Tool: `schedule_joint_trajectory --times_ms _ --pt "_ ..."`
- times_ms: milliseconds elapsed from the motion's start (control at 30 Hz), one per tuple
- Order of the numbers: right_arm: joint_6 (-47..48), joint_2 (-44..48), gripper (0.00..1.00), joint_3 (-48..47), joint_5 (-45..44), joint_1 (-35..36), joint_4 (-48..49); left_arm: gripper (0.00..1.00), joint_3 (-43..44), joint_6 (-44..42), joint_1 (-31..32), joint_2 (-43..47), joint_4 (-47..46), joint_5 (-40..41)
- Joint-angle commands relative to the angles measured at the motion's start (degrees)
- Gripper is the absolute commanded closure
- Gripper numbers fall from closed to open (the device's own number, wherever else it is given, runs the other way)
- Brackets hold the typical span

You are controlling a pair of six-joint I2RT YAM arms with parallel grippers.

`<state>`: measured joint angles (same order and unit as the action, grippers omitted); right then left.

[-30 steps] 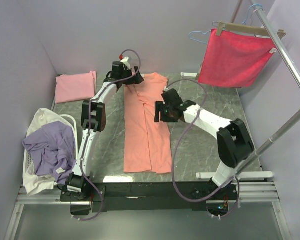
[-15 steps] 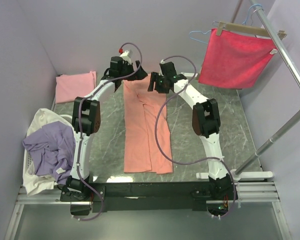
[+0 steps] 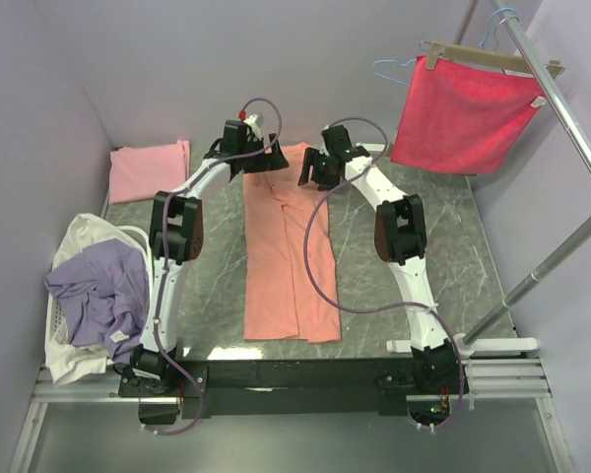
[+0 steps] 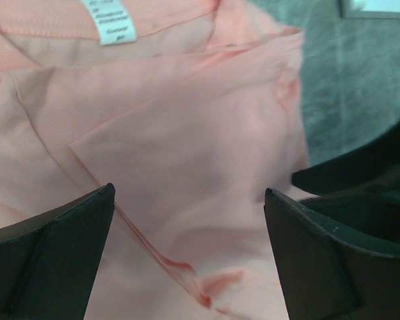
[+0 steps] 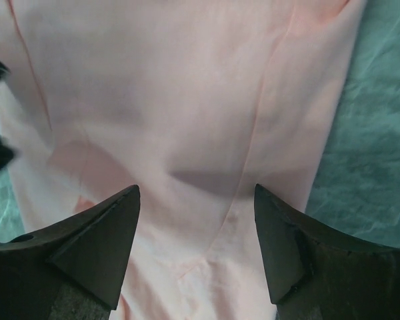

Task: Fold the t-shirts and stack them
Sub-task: Grab the bottom of the folded rectangular tshirt with both arms

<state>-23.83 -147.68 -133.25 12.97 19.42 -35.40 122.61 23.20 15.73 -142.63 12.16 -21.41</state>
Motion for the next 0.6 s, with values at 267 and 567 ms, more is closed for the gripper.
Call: schedule_joint_trajectory --times_ms 267,567 --pt "-2.1 -6.7 0.20 -8.4 2.7 -3.5 -2.3 0.01 17.6 5.8 -3.6 -17.1 3.8 -6.5" --pt "-2.2 -2.7 0.17 -1.0 10.5 -5.8 11.8 0.01 13.1 7.5 -4.4 -12.7 -8.5 -11.4"
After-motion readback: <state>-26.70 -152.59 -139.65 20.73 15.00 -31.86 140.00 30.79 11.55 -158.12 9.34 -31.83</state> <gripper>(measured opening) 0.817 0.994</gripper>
